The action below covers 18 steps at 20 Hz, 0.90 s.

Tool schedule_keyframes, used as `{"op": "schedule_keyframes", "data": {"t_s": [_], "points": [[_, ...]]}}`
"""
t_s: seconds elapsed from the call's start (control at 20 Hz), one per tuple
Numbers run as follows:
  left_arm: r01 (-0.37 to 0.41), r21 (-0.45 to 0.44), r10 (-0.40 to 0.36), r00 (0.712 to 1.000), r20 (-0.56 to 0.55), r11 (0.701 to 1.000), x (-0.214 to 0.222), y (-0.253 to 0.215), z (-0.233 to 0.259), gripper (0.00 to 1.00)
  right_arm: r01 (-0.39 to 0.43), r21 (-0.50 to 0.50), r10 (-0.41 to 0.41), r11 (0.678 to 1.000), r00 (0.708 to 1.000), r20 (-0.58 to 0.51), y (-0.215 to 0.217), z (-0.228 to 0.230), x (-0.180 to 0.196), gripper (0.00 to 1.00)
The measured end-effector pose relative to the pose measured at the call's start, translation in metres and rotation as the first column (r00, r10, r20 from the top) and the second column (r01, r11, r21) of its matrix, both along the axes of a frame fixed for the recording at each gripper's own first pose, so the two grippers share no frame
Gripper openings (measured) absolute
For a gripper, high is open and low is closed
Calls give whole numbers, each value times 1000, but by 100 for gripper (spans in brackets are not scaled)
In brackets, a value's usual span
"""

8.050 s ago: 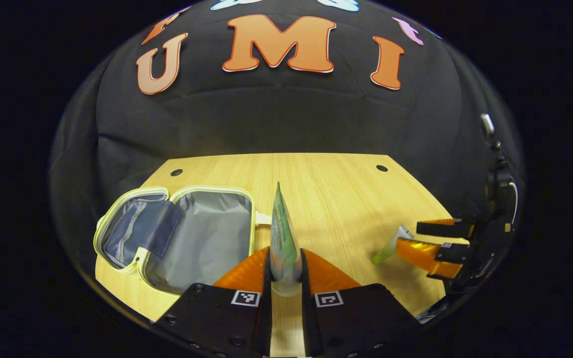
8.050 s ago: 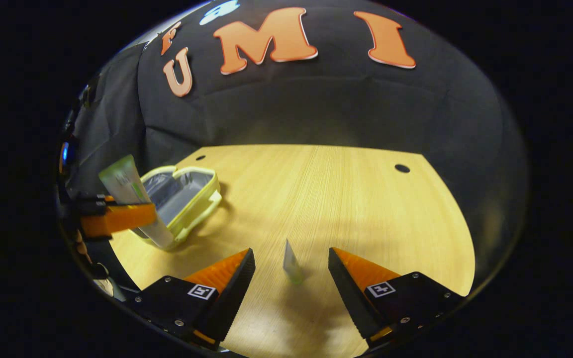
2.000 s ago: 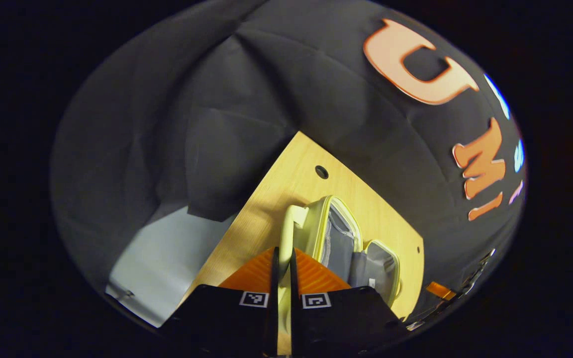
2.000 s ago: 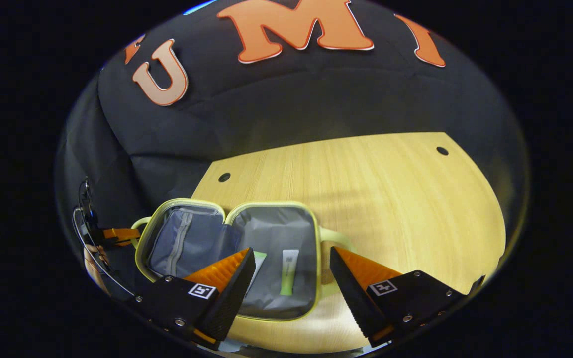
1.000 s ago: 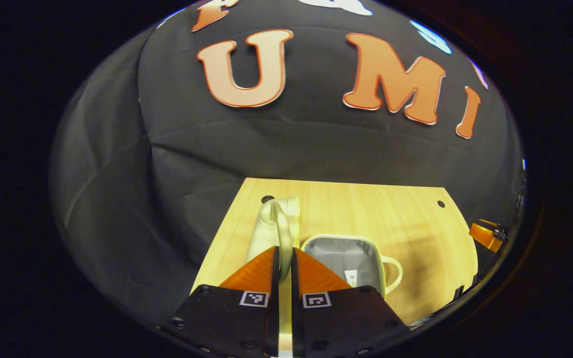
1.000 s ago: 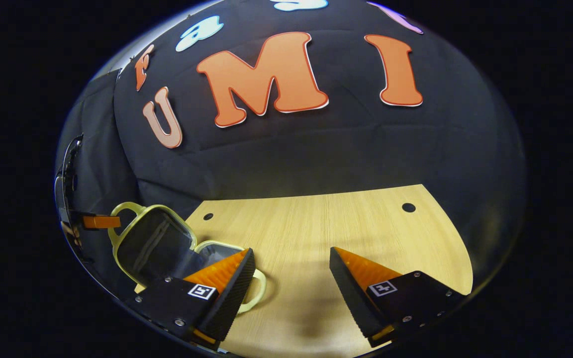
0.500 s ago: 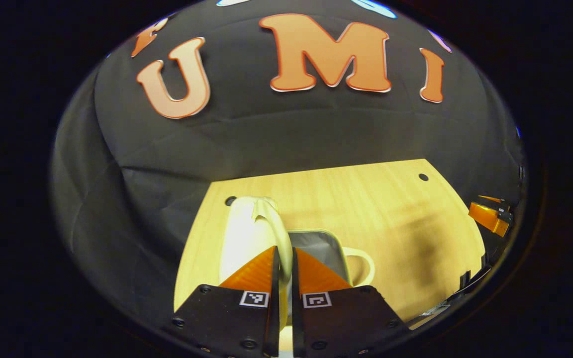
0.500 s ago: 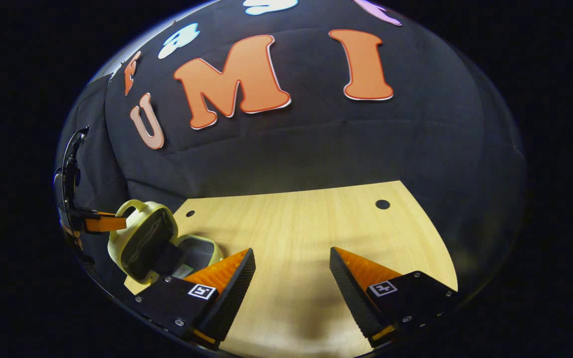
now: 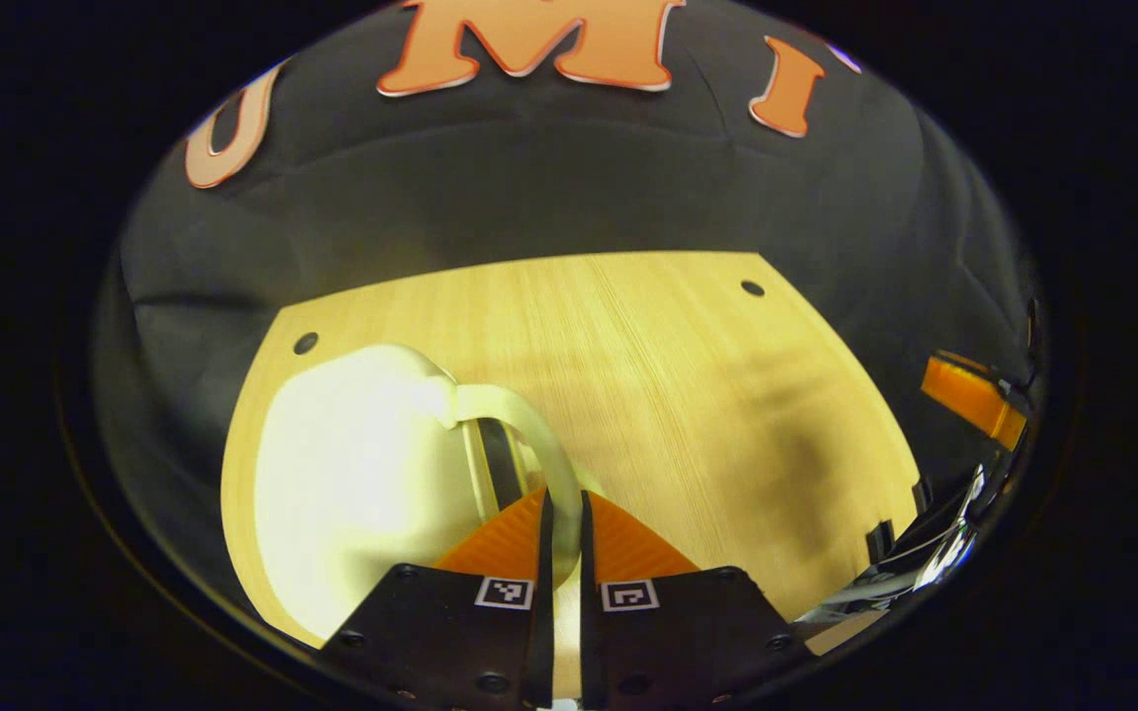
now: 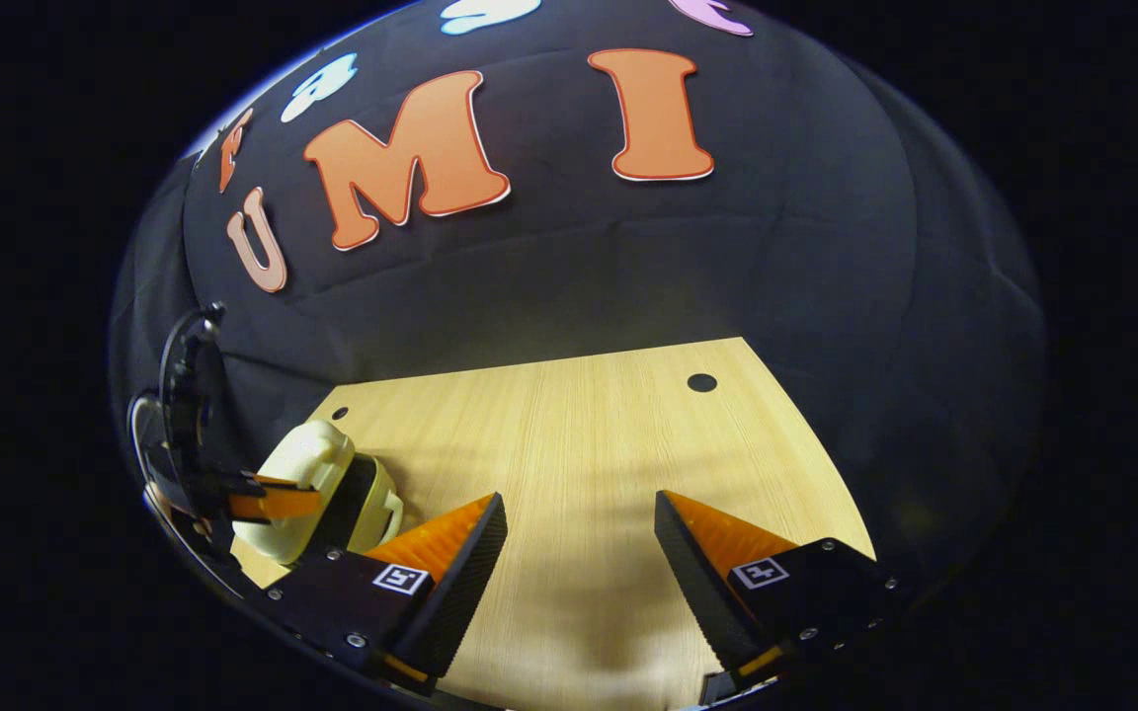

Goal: First open the suitcase, pack the skin care products into it, and then close the suitcase.

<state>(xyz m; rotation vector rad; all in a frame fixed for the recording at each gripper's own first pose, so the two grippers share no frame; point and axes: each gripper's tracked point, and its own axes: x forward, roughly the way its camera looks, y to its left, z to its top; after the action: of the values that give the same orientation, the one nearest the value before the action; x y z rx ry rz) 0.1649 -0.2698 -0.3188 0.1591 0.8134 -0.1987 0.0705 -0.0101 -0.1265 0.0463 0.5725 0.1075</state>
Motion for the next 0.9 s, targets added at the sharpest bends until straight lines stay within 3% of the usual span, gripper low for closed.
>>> {"op": "schedule_keyframes", "data": {"t_s": [0.3,0.4,0.5,0.55,0.7,0.9], "points": [[-31,41,33,998,-51,999,8,-2,-9,11,-12,-17,12,1000,1000,-14,-4,-7,-16,96],[-53,36,55,998,-42,998,5,-10,-2,21,-19,-23,19,1000,1000,-13,-3,-7,-20,96],[-88,24,89,996,-17,996,3,-16,14,23,-22,-22,21,1000,1000,-12,2,-6,-23,96],[-87,9,86,996,11,996,4,-22,27,30,-23,-17,22,1000,1000,-5,5,-4,-25,96],[-97,-24,99,988,120,995,10,-37,79,100,-31,-15,31,999,999,19,17,4,-31,96],[-105,-54,117,924,364,993,5,-26,165,99,-26,-24,28,999,997,78,31,22,-38,95]]}}
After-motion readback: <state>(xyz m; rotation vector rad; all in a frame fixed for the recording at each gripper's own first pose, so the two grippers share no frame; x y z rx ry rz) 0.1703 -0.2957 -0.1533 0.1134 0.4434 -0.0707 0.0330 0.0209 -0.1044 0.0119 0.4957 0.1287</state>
